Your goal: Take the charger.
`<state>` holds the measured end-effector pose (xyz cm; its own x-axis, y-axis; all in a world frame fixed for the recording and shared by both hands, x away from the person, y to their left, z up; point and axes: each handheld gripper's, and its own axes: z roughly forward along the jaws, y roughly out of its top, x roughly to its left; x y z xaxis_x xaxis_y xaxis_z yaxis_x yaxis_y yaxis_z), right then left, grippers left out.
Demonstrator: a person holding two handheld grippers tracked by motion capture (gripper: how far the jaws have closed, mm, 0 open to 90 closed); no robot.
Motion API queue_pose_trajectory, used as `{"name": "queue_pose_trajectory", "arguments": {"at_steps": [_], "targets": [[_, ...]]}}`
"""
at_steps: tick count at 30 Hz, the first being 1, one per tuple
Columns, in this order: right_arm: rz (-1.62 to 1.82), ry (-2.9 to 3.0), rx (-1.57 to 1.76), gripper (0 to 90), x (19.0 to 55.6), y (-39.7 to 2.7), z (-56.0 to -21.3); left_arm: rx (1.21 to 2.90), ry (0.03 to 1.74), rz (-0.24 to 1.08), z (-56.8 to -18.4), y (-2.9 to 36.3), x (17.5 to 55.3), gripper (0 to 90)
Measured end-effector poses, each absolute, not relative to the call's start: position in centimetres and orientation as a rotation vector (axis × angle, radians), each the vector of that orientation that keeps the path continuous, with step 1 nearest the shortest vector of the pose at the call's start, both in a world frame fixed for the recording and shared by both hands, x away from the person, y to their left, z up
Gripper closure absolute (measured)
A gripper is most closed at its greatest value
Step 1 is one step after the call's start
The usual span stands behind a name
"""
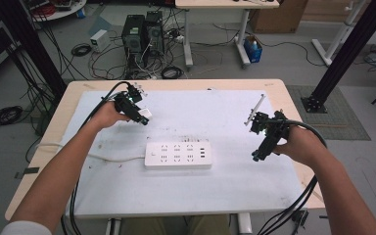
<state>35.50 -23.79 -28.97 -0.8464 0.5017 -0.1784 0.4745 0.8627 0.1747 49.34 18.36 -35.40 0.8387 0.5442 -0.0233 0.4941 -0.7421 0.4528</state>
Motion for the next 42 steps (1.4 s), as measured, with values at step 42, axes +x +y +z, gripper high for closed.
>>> {"name": "queue_pose_trajectory", "arguments": {"at_steps": [42], "targets": [[0.271,2.807,0.600,1.4,33.9,-21.5,-28.8,2.509,0.739,0.189,-26.9,18.0,37.4,42.5]]}}
